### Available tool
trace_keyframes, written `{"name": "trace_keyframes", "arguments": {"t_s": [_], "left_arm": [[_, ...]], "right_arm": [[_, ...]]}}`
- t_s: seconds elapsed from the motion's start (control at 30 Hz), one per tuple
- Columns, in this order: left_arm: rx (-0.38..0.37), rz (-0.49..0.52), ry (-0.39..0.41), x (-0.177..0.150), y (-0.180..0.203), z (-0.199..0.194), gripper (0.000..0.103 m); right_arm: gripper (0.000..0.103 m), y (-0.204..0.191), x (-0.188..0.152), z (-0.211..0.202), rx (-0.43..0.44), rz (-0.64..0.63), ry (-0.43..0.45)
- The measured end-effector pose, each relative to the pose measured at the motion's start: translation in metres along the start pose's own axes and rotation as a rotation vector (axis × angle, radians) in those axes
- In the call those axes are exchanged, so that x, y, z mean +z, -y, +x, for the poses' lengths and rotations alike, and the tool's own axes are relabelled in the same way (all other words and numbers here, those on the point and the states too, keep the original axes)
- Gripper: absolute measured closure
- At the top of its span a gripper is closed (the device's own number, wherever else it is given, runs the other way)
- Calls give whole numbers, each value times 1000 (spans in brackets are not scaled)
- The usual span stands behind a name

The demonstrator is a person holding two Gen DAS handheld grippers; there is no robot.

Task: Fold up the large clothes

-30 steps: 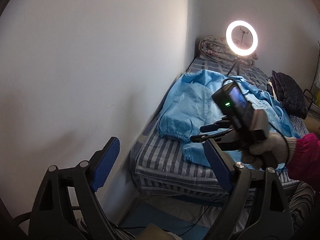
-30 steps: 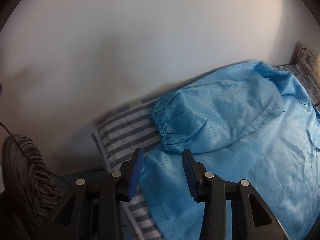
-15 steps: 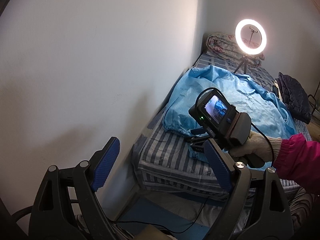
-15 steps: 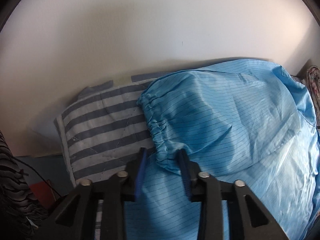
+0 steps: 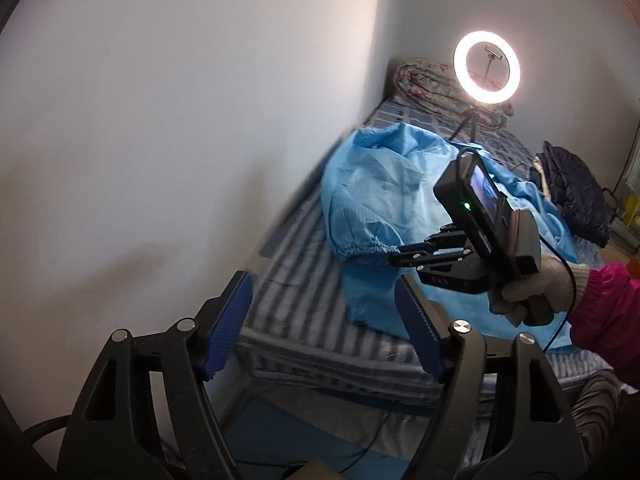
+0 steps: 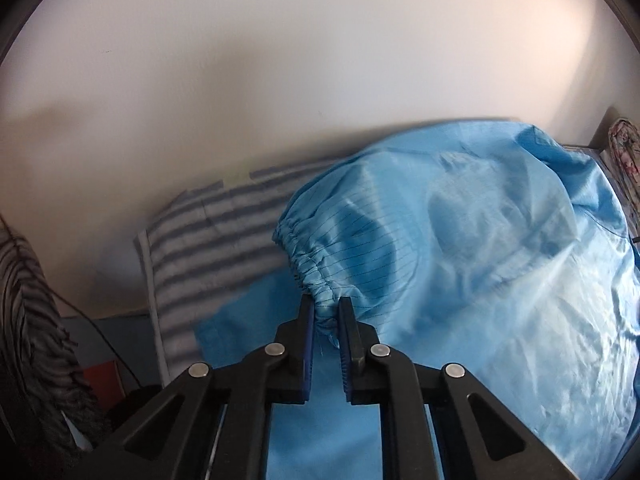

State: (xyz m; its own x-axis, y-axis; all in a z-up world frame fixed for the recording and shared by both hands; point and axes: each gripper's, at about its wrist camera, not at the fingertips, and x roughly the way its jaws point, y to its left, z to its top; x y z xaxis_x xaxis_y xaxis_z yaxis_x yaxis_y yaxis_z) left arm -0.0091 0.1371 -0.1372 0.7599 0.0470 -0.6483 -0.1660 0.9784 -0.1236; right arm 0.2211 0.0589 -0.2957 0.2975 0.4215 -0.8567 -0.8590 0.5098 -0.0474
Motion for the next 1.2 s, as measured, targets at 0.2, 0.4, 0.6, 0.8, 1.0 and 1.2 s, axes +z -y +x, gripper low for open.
{"name": "trace_keyframes", "arguments": {"t_s": [0.2, 0.4, 0.6, 0.8, 1.0, 1.2], "left_arm": [[-134, -94, -94, 14, 6, 53, 39], [-202, -240, -196, 26, 7, 126, 39], [-209, -317, -291, 30, 7, 195, 39], [-295, -520, -392, 21, -14, 251, 39], [-305, -504, -399, 23, -8, 267, 95], [-215, -407, -292, 42, -4, 243, 101]], "right_arm": [[94, 18, -18, -3, 8, 50, 9], [94, 20, -29, -1, 24, 53, 17], [94, 41, -45, -6, 71, 130, 57], [94, 44, -57, -4, 113, 180, 93], [94, 46, -60, 1, 115, 199, 99], [76, 46, -62, -13, 129, 198, 123]]}}
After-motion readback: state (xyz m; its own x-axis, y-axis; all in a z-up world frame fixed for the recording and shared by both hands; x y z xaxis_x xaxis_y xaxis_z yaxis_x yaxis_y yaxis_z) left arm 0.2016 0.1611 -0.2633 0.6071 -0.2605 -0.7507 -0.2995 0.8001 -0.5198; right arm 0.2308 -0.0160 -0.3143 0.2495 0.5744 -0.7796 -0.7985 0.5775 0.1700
